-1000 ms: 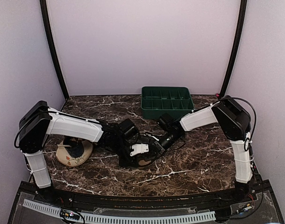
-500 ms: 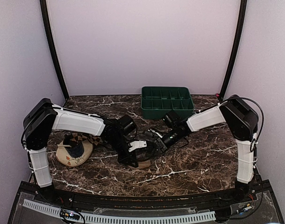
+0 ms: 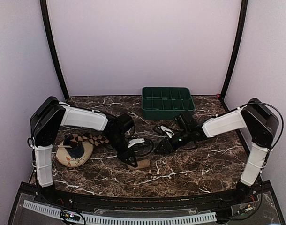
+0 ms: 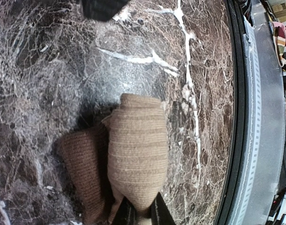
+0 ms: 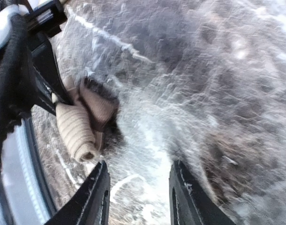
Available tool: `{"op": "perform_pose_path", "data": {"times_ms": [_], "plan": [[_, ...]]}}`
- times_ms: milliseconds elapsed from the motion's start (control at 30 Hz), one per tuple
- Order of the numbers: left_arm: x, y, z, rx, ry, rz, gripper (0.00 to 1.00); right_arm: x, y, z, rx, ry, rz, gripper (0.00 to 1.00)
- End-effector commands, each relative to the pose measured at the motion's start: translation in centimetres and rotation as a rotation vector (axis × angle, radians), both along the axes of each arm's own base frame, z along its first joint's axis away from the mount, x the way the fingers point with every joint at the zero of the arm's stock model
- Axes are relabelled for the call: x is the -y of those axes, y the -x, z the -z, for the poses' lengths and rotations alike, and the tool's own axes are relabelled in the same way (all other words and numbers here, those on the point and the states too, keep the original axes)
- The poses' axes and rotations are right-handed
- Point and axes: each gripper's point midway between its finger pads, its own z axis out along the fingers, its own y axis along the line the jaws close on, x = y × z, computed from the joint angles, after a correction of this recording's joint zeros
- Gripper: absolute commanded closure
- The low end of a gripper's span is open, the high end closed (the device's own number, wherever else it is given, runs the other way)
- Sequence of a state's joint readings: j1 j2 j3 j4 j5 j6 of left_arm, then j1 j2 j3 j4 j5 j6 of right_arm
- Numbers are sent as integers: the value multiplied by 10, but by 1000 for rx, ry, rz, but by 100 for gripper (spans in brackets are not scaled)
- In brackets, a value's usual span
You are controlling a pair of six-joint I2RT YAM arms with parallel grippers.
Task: Roll the socks
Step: Roll the sock at the center of the board.
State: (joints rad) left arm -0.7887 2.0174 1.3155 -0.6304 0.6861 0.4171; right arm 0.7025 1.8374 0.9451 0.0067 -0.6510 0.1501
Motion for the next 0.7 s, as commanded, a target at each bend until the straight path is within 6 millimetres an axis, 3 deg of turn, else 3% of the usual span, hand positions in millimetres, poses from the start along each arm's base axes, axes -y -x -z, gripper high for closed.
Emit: {"op": "perform_pose_path", "data": {"times_ms": [0, 367, 667], "plan": [[-14, 12, 10, -104, -75, -13, 100, 5, -19, -15, 216, 44, 73, 61], [-15, 9, 9, -204, -45, -39, 100, -19, 28, -28, 638, 228, -49, 60], [-17, 12, 16, -260, -48, -48, 100, -39, 57, -31, 811, 271, -145, 56]]}}
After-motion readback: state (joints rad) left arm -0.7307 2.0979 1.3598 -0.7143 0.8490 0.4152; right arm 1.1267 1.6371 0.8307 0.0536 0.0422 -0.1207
